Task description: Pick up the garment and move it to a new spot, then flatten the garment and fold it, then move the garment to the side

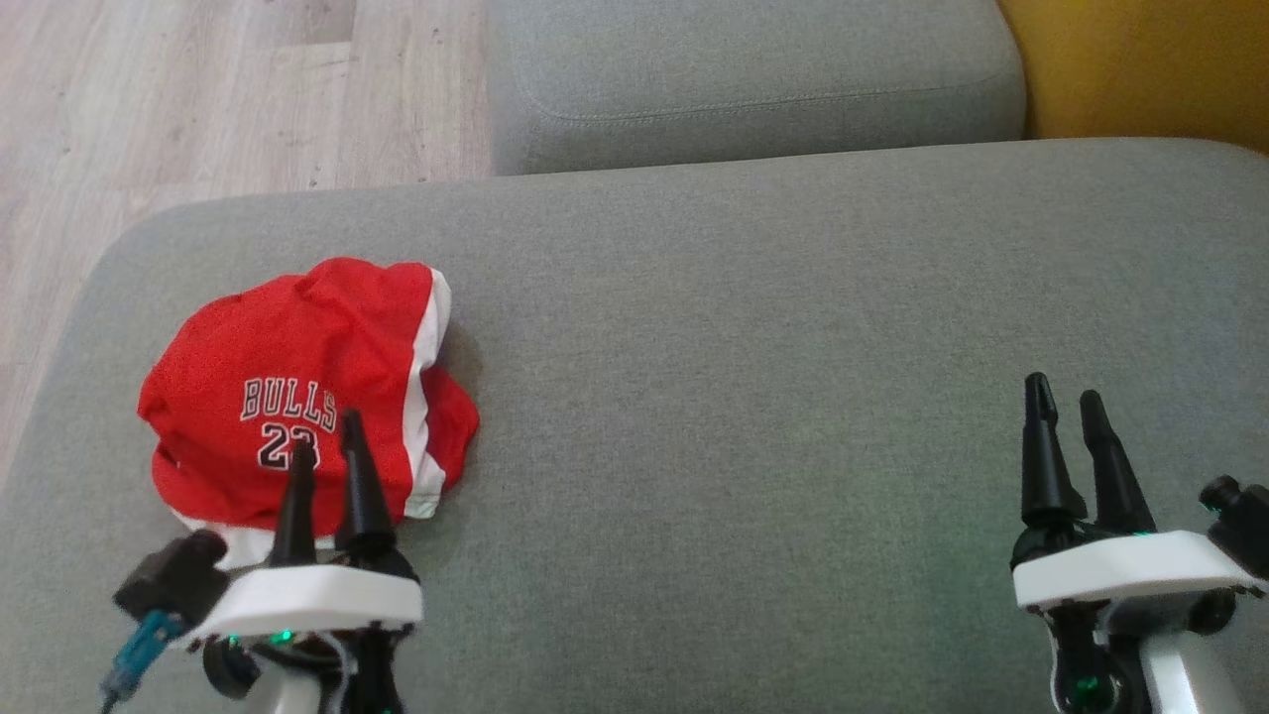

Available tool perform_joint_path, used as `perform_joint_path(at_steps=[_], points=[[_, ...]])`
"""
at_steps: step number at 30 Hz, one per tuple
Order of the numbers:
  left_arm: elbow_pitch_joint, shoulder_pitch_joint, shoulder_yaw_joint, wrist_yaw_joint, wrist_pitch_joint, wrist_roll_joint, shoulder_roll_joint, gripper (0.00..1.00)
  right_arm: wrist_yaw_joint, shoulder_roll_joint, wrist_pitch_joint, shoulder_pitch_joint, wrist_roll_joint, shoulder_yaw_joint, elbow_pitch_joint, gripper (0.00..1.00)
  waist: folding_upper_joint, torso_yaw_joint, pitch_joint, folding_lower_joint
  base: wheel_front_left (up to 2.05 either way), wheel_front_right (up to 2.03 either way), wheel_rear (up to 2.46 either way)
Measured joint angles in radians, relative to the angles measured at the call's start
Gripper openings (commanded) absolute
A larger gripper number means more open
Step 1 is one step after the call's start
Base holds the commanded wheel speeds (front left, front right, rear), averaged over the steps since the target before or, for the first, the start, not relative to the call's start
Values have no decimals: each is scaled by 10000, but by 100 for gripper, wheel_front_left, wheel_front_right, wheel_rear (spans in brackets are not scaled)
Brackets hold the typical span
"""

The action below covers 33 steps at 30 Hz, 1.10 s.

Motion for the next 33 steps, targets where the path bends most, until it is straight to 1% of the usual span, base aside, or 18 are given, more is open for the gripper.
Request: perform_joint_path(at_steps=[6,13,21,24,27,33], points=[[316,-75,-734,92,-180,1028,290,100,0,-2,-169,9,-988,138,-148,100,0,-85,-44,0,0,0,0],[742,-349,-1685,665,-360,2359,754,100,2,-4,-353,48,-2046,188,-151,100,0,-129,-129,0,0,0,0],[1095,-697,-2661,1298,-593,3438,1126,100,2,-4,-594,236,-3363,416,-153,100,0,-144,-182,0,0,0,0],[1216,-797,-2989,1471,-677,3754,1218,100,2,-4,-681,234,-3877,474,-169,100,0,-162,-200,0,0,0,0],[1379,-858,-3202,1515,-790,3868,1258,100,2,-6,-779,234,-4358,523,-201,100,0,-182,-215,0,0,0,0],[1894,-1011,-3787,1645,-918,4543,1425,100,2,-8,-930,235,-5333,617,-303,100,0,-209,-260,0,0,0,0]])
